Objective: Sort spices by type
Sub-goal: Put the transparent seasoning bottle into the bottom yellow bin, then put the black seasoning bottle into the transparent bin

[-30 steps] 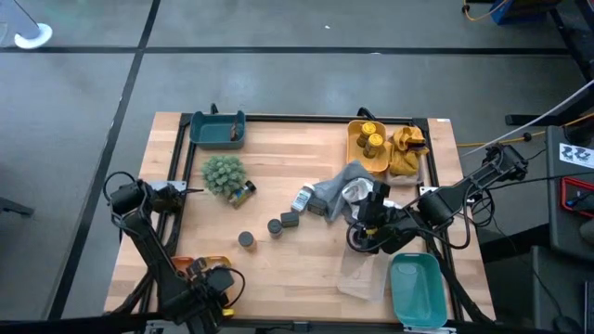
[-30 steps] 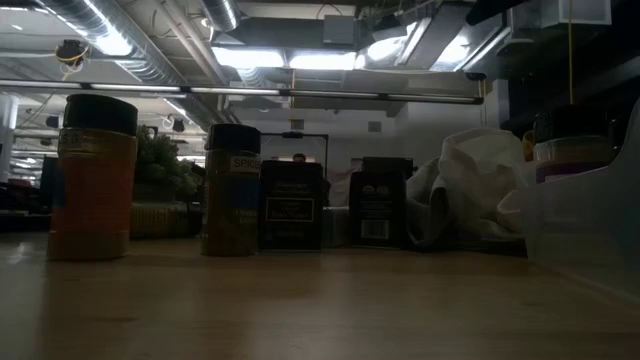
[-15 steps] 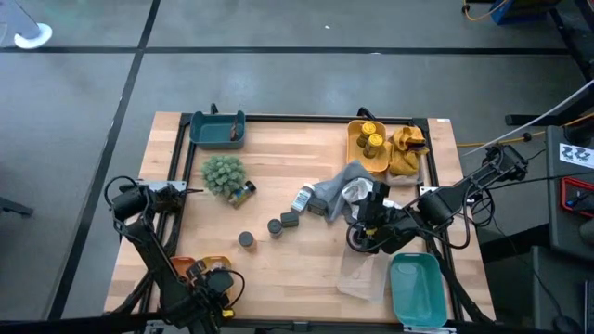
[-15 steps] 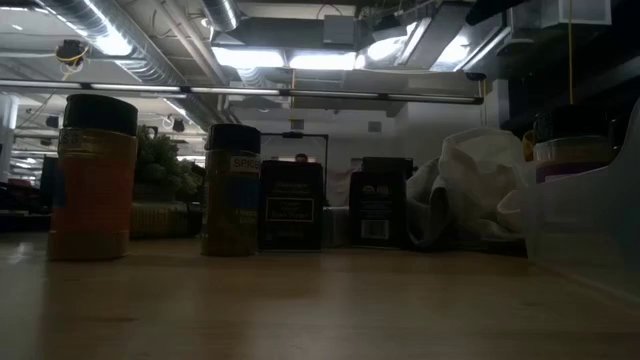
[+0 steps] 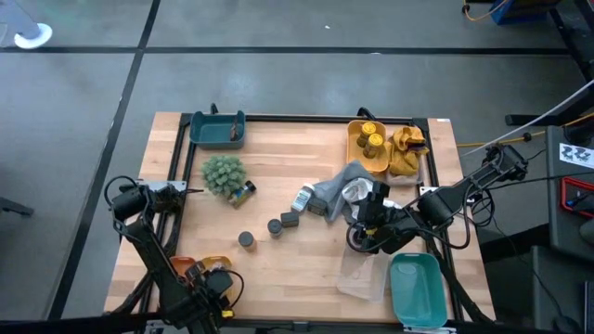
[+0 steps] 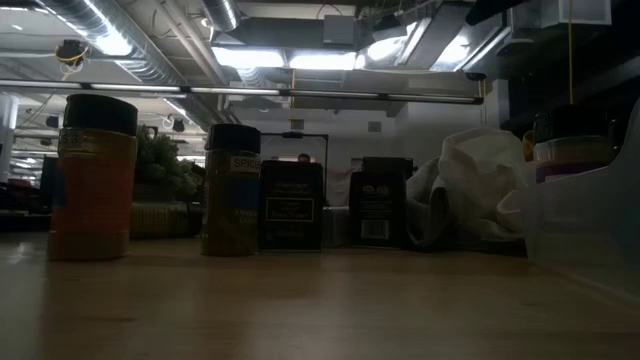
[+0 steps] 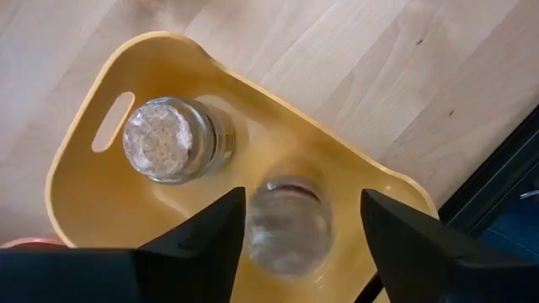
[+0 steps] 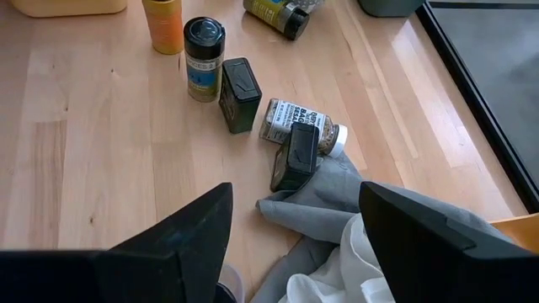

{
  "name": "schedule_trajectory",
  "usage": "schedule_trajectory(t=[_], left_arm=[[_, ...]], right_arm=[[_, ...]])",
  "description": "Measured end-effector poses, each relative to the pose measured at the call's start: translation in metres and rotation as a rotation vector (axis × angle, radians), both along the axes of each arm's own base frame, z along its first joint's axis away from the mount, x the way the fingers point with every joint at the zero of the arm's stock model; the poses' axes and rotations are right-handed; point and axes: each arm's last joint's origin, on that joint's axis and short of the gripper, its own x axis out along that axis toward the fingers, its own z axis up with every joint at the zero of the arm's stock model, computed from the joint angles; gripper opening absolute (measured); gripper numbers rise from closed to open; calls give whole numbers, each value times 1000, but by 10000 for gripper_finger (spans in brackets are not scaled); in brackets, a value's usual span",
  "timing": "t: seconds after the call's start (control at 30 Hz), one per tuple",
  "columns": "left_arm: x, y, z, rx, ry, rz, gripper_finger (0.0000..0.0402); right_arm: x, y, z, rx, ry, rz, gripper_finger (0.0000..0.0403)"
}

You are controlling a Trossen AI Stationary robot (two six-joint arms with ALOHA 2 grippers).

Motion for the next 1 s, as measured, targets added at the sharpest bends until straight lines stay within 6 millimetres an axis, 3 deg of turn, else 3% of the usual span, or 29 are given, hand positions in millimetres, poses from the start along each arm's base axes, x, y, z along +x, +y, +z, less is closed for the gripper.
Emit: schedule_trajectory(t=[0.47, 0.73, 1.0], left_arm=[[7, 5, 2, 9, 8, -33, 224], [13, 25, 31, -31, -24, -52, 223], [9, 58, 58, 41, 31, -40, 223]], right_arm=[[0, 0, 0, 0, 0, 0, 257], [0, 0, 0, 0, 0, 0, 257], [0, 0, 0, 0, 0, 0, 257]])
